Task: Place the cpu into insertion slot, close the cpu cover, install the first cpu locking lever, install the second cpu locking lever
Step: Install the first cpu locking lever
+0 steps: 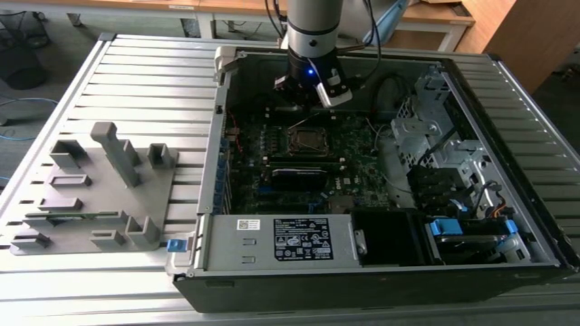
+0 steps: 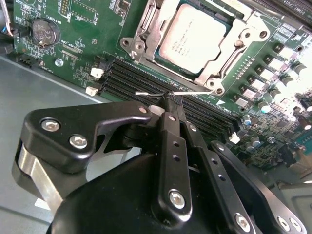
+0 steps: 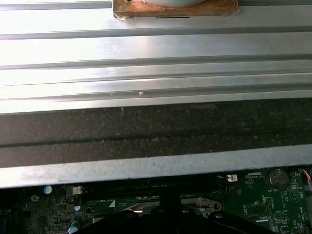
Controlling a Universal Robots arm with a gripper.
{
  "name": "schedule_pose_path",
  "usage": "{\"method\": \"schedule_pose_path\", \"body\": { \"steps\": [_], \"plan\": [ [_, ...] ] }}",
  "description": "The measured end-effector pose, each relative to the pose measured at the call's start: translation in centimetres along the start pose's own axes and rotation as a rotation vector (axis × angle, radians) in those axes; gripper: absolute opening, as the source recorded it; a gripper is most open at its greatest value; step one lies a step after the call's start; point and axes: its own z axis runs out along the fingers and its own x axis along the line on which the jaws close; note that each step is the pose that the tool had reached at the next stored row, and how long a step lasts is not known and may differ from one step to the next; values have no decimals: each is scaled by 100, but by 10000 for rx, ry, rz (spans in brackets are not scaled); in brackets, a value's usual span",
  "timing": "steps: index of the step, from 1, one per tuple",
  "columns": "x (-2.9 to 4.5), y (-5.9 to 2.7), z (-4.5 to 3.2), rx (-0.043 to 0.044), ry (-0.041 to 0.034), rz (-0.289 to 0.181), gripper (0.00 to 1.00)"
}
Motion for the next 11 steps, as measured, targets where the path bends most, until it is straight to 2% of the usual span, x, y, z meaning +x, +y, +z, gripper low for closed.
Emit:
{"method": "schedule_pose_path", "body": {
  "steps": [11],
  "plan": [
    [-46, -5, 58, -1, -1, 2, 11]
  ]
}}
